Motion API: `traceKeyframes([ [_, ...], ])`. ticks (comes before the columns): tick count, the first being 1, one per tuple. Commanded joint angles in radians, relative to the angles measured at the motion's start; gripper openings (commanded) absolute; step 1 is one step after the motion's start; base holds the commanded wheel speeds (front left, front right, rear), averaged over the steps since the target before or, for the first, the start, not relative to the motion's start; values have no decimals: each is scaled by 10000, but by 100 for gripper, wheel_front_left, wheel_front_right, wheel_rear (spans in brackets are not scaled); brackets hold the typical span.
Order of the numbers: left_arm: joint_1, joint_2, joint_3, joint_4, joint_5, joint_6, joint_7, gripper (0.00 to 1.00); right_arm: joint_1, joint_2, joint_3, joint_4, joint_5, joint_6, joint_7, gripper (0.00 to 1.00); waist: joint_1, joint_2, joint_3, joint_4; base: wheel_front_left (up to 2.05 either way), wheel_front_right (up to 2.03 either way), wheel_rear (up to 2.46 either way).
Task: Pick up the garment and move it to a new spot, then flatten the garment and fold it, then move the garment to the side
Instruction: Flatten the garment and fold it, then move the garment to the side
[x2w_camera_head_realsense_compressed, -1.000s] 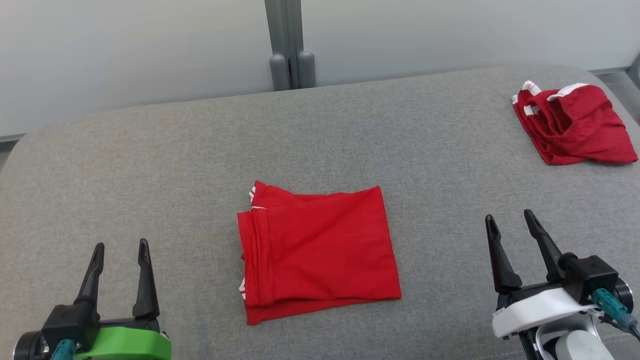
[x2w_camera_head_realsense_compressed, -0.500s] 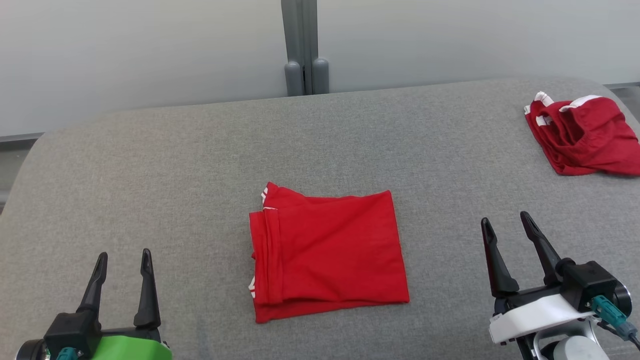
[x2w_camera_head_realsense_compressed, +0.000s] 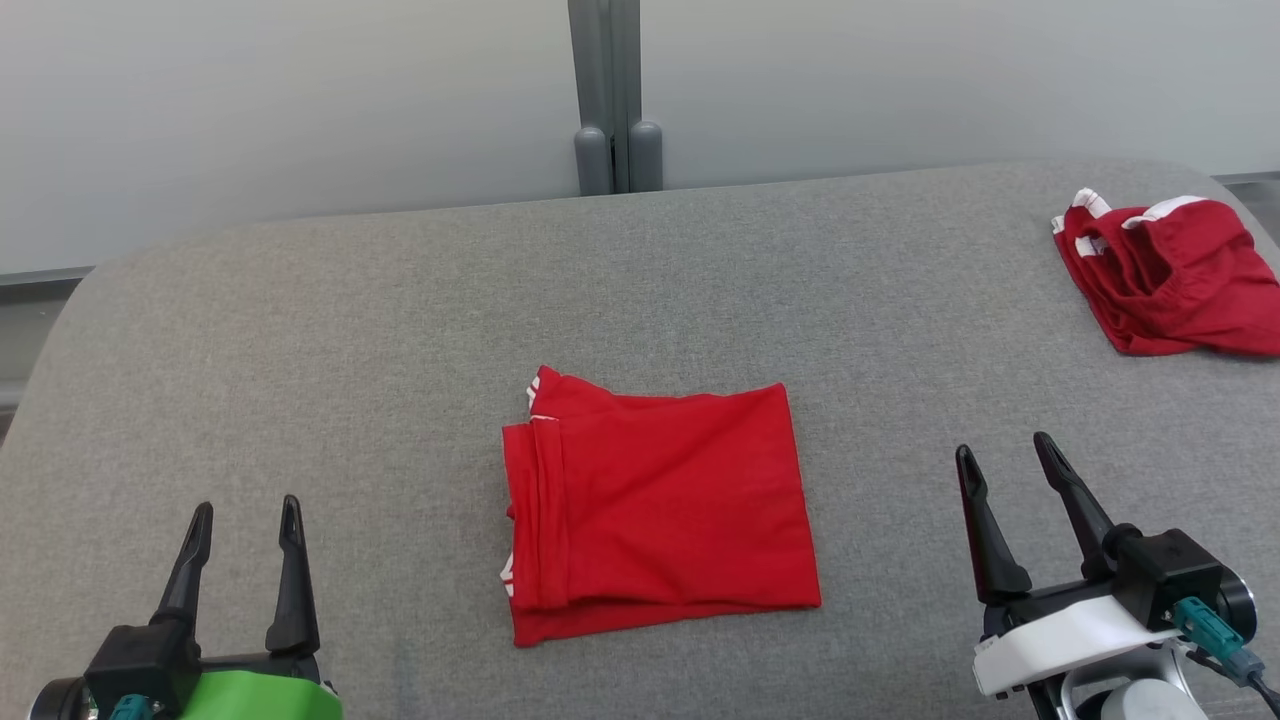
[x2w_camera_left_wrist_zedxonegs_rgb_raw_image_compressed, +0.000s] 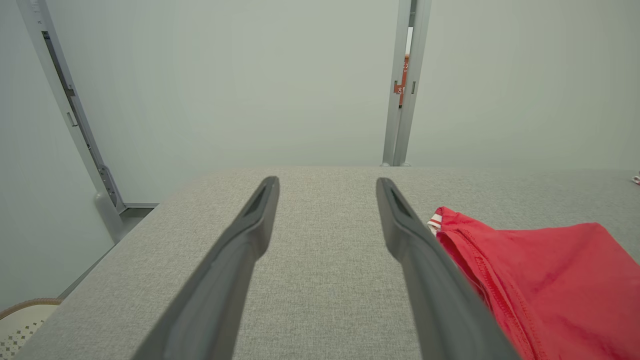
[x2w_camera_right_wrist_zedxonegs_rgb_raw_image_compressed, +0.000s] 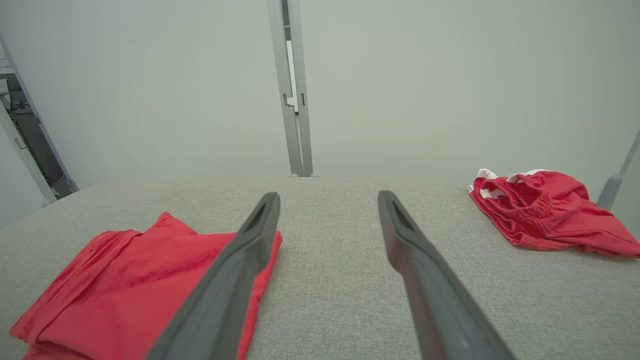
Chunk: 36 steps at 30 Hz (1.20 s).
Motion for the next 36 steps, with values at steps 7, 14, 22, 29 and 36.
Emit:
traceKeyframes([
  [7, 51, 85, 65, -40, -52, 0, -23, 100, 104, 35, -5, 10, -36, -1, -25, 100, 0, -1, 12, 19, 0, 0, 0],
  [14, 48, 115, 83, -14, -99, 0, -23, 100, 112, 38, 14, 49, -24, -1, -25, 100, 0, -1, 31, 22, 0, 0, 0],
  [22, 51, 97, 101, 0, -98, 0, -23, 100, 96, 10, 31, 81, 11, -1, -25, 100, 0, -1, 31, 40, 0, 0, 0],
  [29, 30, 56, 63, 16, -88, 0, -23, 100, -23, 51, 134, 94, 26, 1, -25, 100, 0, -1, 20, 113, 0, 0, 0],
  [36, -77, 6, 18, -14, -105, 0, -23, 100, -785, -162, 867, 359, 77, -1, -25, 100, 0, -1, 181, 216, 0, 0, 0],
])
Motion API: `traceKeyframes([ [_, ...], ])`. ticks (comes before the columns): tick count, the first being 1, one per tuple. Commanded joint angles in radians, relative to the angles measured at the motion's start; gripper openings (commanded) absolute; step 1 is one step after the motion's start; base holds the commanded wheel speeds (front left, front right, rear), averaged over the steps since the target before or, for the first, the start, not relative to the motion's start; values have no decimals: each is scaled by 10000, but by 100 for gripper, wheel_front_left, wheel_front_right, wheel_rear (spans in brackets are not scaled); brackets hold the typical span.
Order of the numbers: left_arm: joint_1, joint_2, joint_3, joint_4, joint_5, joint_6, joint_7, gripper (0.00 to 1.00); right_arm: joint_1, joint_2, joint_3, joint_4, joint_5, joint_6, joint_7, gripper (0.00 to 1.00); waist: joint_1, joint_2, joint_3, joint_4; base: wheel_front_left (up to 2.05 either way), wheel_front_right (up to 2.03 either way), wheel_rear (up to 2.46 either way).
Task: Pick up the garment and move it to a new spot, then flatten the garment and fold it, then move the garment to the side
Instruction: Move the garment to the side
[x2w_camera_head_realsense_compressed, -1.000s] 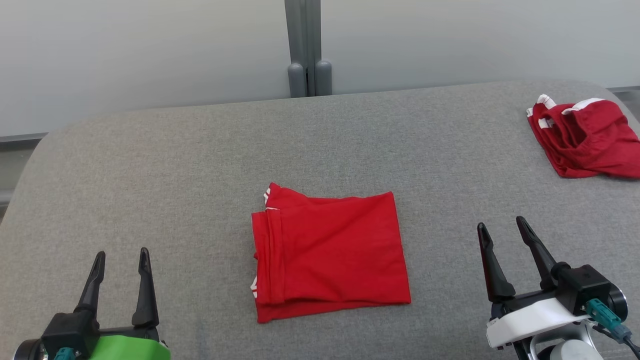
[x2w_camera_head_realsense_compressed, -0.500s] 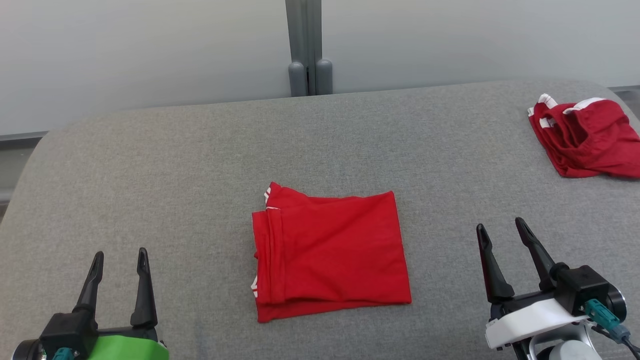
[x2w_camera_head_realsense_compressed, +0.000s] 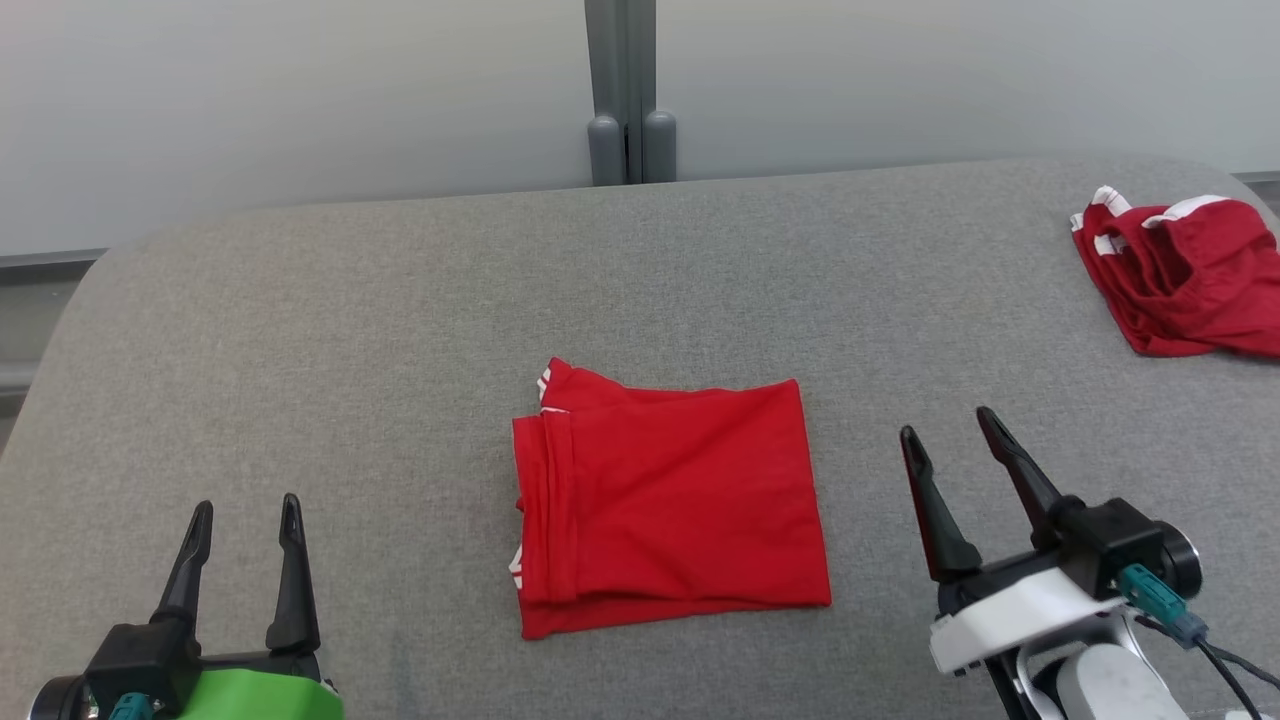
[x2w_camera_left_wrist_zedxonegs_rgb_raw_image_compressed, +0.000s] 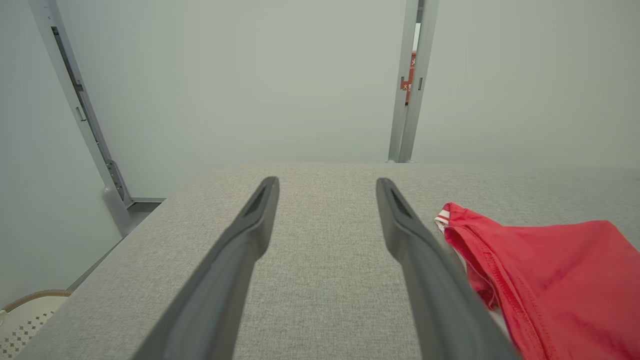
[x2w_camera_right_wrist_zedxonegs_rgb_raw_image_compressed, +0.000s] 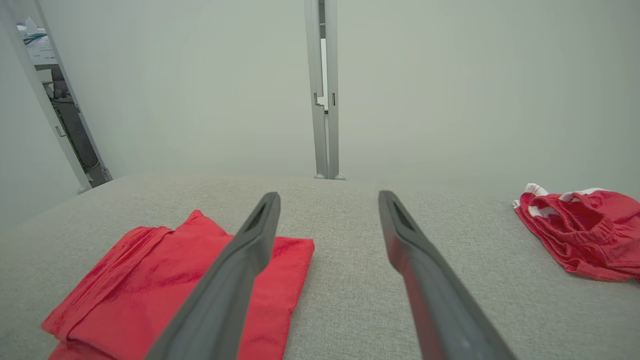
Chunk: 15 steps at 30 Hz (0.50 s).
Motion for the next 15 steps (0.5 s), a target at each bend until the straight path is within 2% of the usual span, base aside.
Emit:
traceKeyframes([
  [1, -102, -6, 0, -25, -110, 0, -23, 100, -359, -21, 195, 145, 80, 1, -25, 100, 0, 0, 109, 57, 0, 0, 0],
  [9, -516, -45, -254, 46, -153, 0, -23, 100, -2105, 46, 1112, 1884, -16, 1, -2, 100, 0, 0, 614, 464, 0, 0, 0],
  [15, -812, -79, -469, 122, -188, 0, -23, 100, -2958, 189, 1105, 3594, -101, 1, -7, 100, 0, 0, 1055, 867, 0, 0, 0],
])
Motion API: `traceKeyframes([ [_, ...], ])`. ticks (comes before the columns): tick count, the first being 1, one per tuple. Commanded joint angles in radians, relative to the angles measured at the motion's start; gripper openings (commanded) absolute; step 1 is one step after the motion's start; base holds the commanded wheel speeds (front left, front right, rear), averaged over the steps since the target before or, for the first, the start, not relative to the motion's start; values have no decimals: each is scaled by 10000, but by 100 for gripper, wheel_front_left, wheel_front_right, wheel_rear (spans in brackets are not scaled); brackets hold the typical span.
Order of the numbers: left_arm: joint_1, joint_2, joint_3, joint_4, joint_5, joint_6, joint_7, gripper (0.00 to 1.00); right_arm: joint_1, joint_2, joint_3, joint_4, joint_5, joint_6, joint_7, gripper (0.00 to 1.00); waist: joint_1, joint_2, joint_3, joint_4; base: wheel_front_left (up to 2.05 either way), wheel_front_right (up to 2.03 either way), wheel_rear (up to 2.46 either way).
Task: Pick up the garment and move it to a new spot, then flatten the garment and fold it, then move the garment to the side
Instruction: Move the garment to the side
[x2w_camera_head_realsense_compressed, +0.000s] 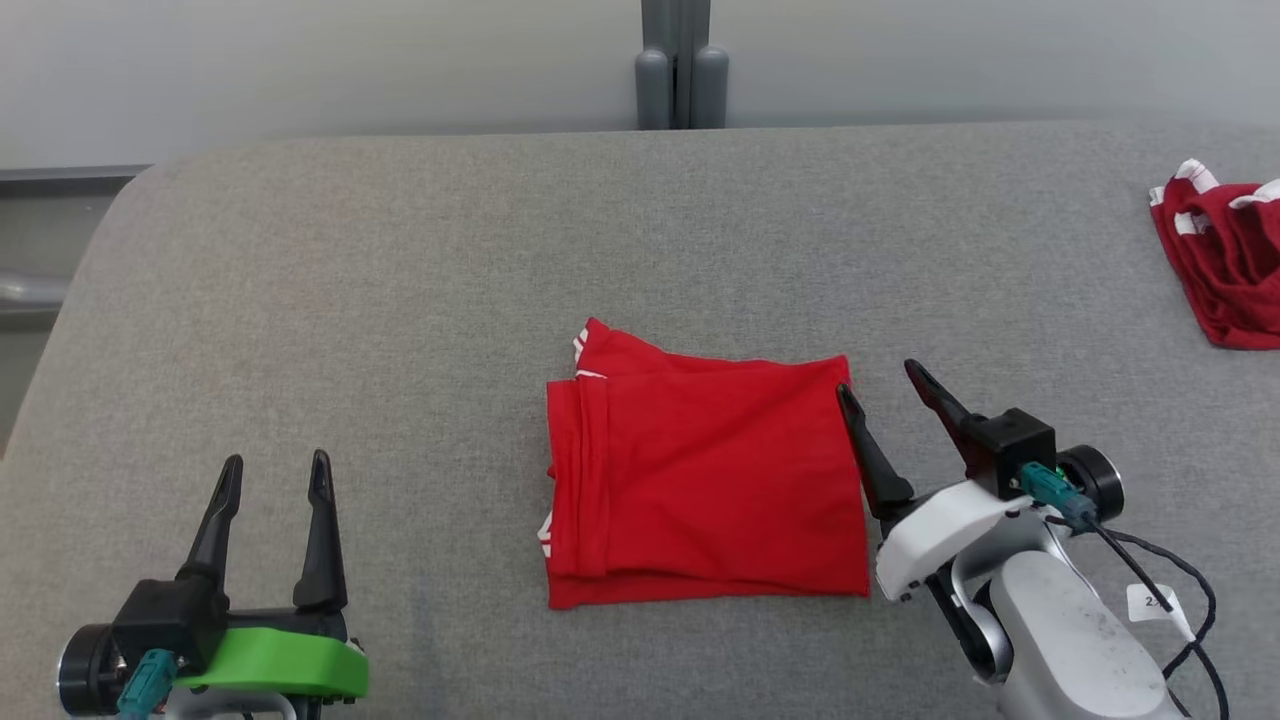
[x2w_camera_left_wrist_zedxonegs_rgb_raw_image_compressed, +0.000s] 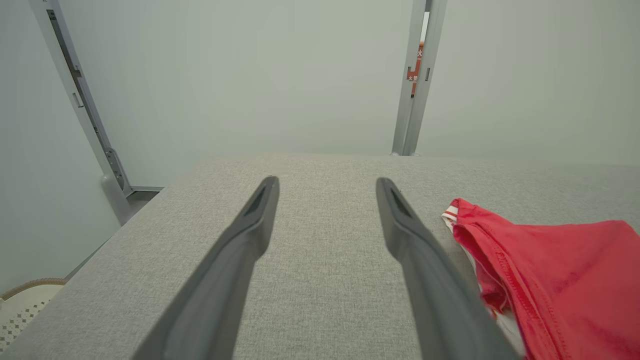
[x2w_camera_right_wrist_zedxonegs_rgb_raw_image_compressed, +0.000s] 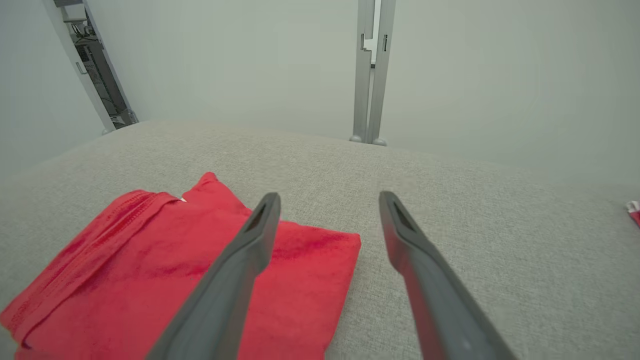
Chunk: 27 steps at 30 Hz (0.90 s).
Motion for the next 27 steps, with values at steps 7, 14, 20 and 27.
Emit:
traceKeyframes([
  [7, -487, -82, -156, 106, -81, 0, -23, 100, -511, 294, -254, 2241, 159, -1, -11, 100, 0, 0, 726, 611, 0, 0, 0],
  [14, -727, -118, -131, 158, -65, 0, -23, 100, -686, 654, 32, 3977, 647, -1, 56, 100, 0, 0, 954, 658, 0, 0, 0],
  [20, -793, -139, -130, 182, -60, 0, -23, 100, -1177, 710, 444, 4341, 1250, -9, 43, 0, 0, 0, 987, 623, 0, 0, 0],
  [27, -1013, -171, -367, 96, -124, 0, -23, 100, -2449, -121, 855, 4292, 1083, -12, -16, 0, 0, 0, 1408, 366, 0, 0, 0],
])
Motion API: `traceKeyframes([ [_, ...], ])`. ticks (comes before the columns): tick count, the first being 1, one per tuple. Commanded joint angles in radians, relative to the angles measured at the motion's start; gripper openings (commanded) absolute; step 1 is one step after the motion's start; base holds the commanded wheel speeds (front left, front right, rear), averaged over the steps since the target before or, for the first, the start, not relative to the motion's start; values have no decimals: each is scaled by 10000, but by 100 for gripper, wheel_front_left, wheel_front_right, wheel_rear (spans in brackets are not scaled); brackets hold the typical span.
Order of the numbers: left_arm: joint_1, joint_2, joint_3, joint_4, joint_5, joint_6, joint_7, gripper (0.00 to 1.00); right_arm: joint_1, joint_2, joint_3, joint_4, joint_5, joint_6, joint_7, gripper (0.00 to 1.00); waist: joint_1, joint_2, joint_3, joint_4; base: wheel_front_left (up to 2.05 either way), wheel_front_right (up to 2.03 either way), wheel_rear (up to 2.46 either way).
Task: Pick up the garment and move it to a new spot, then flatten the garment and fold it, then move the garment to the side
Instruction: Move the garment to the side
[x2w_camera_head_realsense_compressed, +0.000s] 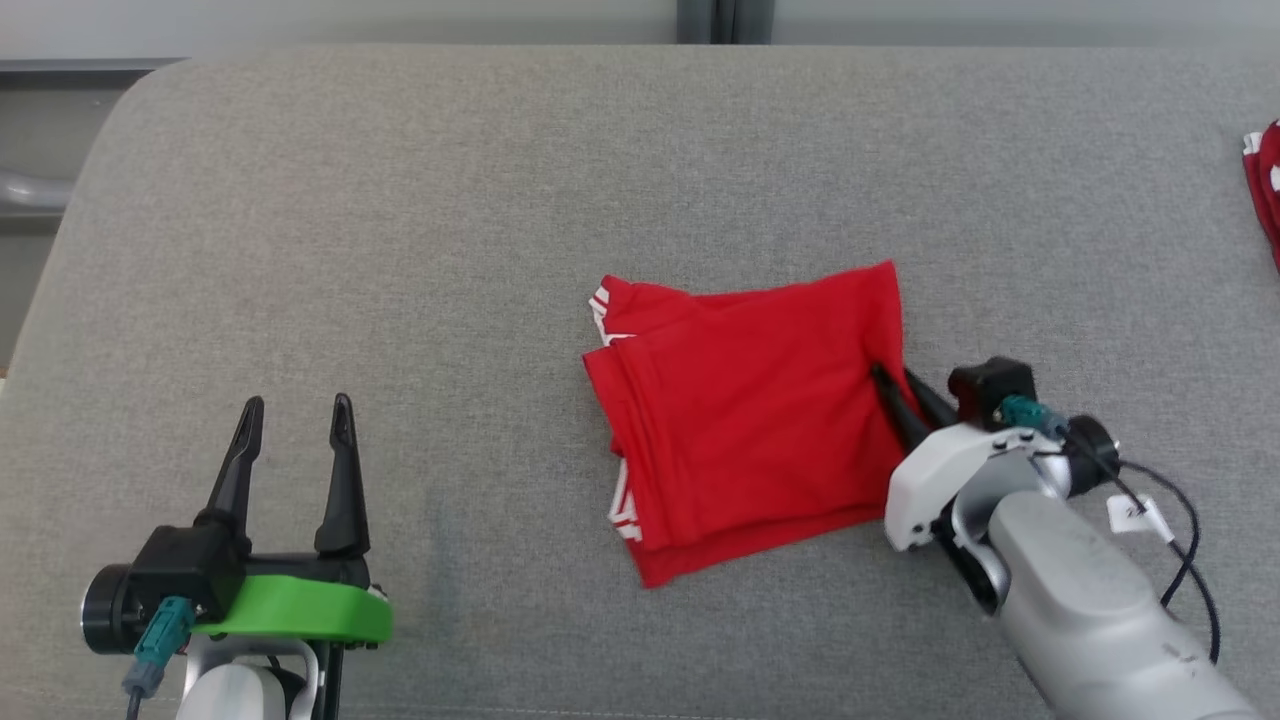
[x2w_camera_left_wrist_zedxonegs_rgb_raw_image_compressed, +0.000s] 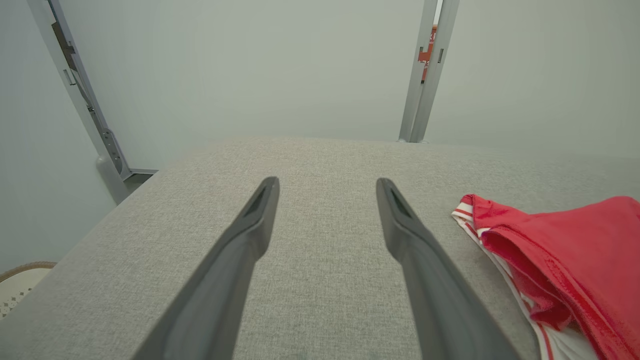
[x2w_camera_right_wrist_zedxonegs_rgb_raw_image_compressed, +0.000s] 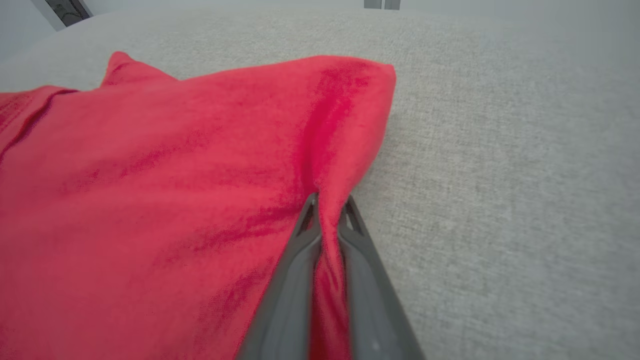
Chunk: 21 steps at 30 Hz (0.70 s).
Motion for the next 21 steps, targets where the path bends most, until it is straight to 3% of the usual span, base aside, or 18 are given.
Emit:
traceKeyframes([
  [1, -237, -7, -57, -56, -17, -1, -23, 100, -415, -348, 111, 9, -55, -24, 36, 0, 0, 0, 332, -192, 0, 0, 0],
  [10, -1161, -11, -205, -484, 51, -1, -23, 100, -2967, -2594, 1171, -655, 235, -24, 718, 0, 0, 0, 2257, -1218, 0, 0, 0],
  [21, -2255, 530, -326, -1214, 293, -1, -21, 100, -4757, -5766, 1679, -2094, 1032, -22, 1452, 0, 0, 0, 3959, -2543, 0, 0, 0],
])
